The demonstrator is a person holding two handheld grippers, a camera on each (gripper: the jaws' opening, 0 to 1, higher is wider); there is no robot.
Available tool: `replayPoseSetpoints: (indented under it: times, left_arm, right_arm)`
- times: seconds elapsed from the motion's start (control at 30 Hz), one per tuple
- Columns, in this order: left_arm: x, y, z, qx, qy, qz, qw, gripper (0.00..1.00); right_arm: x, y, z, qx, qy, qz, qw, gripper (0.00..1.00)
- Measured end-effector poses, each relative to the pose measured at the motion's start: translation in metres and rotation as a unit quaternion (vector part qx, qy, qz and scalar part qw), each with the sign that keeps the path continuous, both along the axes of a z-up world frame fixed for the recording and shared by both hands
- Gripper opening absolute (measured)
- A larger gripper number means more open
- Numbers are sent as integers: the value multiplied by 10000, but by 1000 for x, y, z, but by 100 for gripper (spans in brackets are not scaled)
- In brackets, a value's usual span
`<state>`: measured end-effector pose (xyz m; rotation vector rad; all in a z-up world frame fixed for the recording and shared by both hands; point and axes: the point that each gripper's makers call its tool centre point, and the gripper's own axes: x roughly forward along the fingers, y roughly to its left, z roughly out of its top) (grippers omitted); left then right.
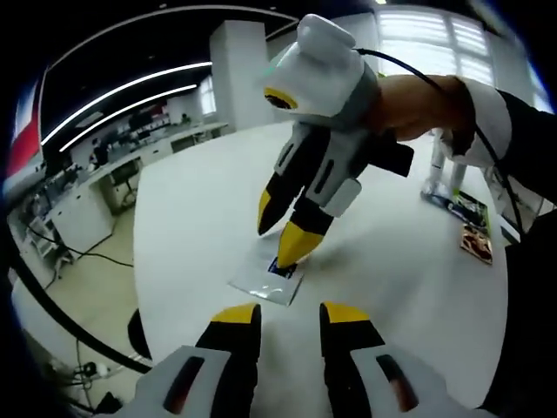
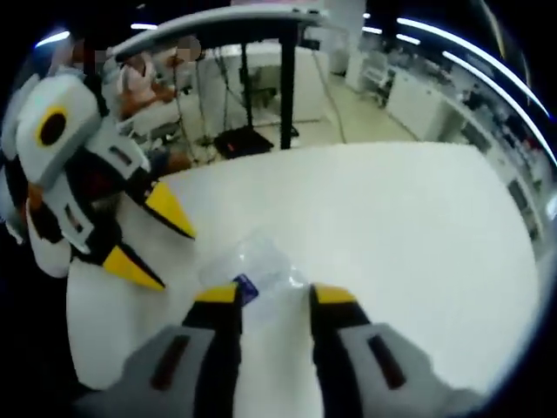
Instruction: Arrange the skincare products in the storage area until every visible bottle or jar stands upright without overlapping.
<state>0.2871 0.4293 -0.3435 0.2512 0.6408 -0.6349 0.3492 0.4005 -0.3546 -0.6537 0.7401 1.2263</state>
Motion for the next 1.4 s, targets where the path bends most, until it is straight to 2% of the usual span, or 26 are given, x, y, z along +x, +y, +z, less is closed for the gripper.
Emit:
replayPoseSetpoints:
  times: [0.2, 0.43, 0.6, 0.73, 0.9, 1.03, 1.1, 1.2, 1.3, 1.4]
  left_arm:
    - [4, -3, -1, -146, 20, -84, 9999, 27]
    - [-2, -14, -17, 7, 187, -104, 9998, 27]
    - [-2, -16, -14, -57, 191, -79, 9998, 28]
    - [-4, -18, -15, -144, 194, -65, 9997, 28]
    - [-6, -19, -15, -214, 199, -46, 9996, 28]
    - [-7, -20, -15, -216, 203, -68, 9995, 28]
    - [-8, -18, -15, -219, 219, -55, 9995, 27]
    - [-6, -9, -14, -216, 176, 99, 9996, 28]
    - [-7, -2, -15, -172, 173, 133, 9996, 27]
    - [-7, 5, -15, -197, 150, 210, 9995, 27]
  right_arm:
    - [-3, 0, -2, -30, 74, -34, 10000, 32]
    - [-7, 0, -4, 33, 231, -120, 9997, 30]
    - [-7, 0, -4, 8, 247, -182, 9995, 30]
    - [-8, 0, -3, 56, 232, -229, 9995, 30]
    - [-9, 2, -3, 67, 25, -94, 9999, 30]
    - [-6, 2, -3, 63, -25, -53, 10000, 31]
    - [-11, 3, -4, 84, 82, -13, 9999, 27]
    - [-10, 5, -4, 88, 47, -24, 9999, 24]
    - [-15, 4, -4, 55, 39, -4, 10000, 18]
    - [-18, 3, -4, 25, -70, 104, 9999, 16]
